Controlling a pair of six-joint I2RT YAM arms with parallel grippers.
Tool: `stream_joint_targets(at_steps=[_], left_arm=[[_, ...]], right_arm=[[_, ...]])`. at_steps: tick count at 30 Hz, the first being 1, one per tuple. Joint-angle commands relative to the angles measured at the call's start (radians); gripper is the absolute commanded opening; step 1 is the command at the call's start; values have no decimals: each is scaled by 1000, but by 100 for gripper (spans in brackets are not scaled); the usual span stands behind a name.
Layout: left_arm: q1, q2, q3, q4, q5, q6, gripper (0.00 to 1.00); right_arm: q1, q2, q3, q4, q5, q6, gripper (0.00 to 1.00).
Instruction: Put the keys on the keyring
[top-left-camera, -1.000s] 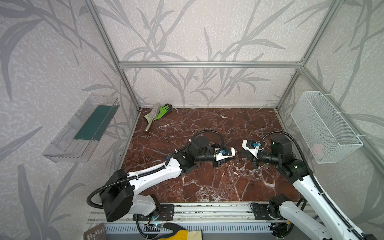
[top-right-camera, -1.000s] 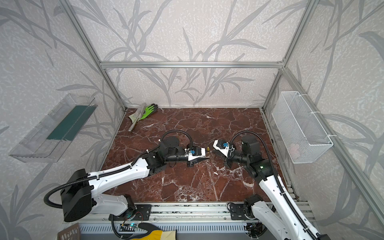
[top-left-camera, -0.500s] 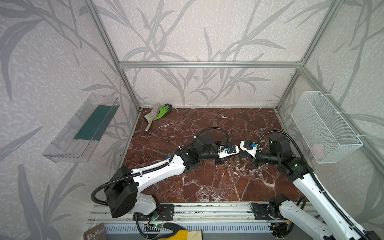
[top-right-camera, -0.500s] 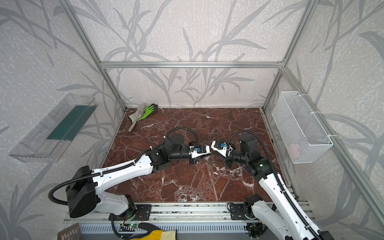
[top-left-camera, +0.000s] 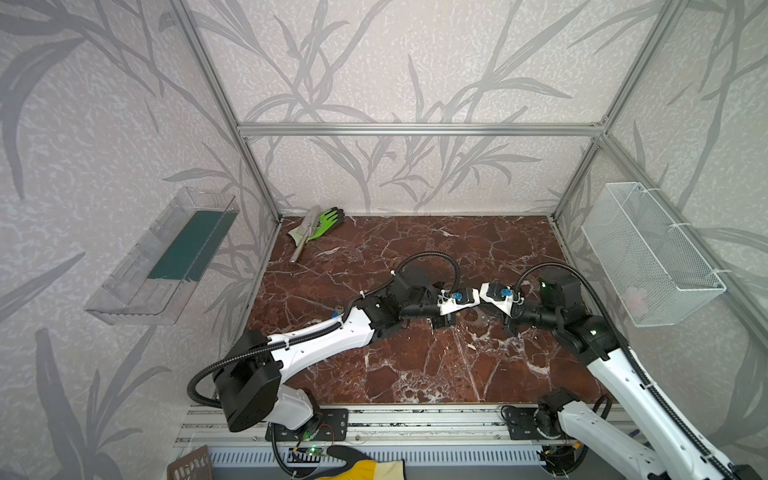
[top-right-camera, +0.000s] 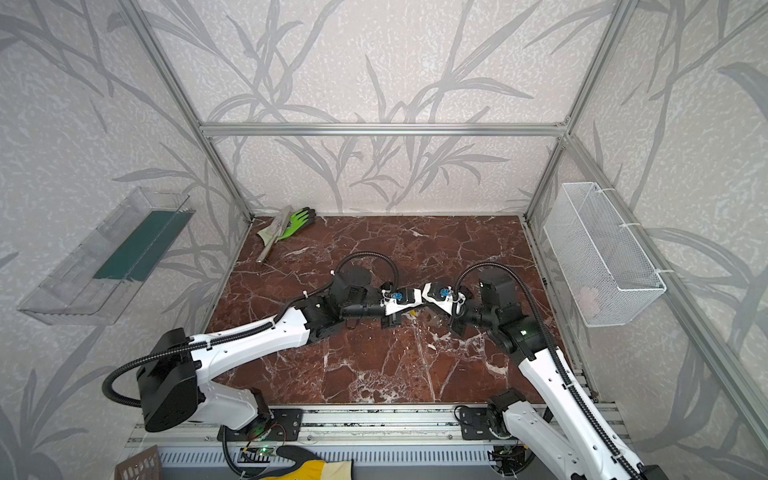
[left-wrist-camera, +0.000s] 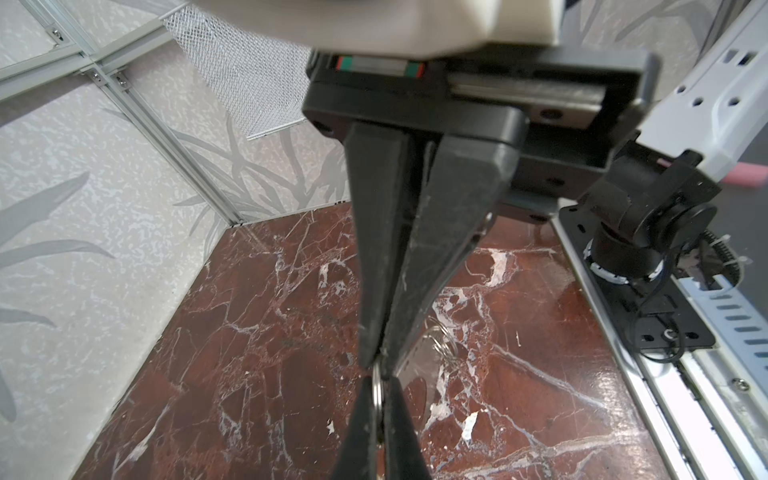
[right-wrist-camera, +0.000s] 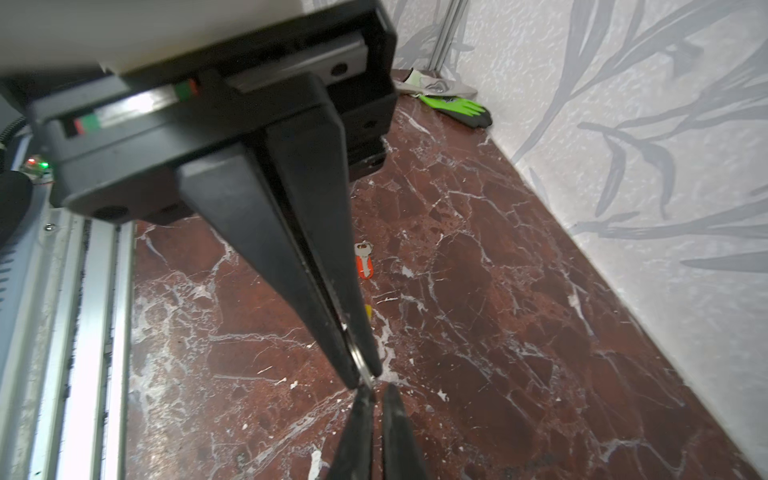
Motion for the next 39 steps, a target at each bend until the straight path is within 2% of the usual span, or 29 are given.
stream_joint_targets(at_steps=[1, 5, 12, 18, 26, 33, 39], left_arm=[[41, -17, -42, 181, 133, -105, 0], [66, -20, -86, 327, 221, -175, 0], [74, -7, -108, 428, 250, -212, 0], [72, 7, -108, 432, 260, -197, 0], [72, 7, -104, 388, 238, -139, 0], [65, -18, -103, 346, 169, -42, 0], [42, -32, -82, 245, 141, 36, 0]], right_arm=[[-22, -57, -52, 105, -34, 42, 18], [-39, -87, -100, 184, -82, 97, 21], [-39, -100, -132, 260, -161, 151, 21], [-40, -97, -140, 324, -217, 182, 21], [-40, -106, -144, 325, -244, 154, 20], [-40, -142, -142, 224, -191, 80, 20], [-40, -166, -129, 165, -125, 14, 20]])
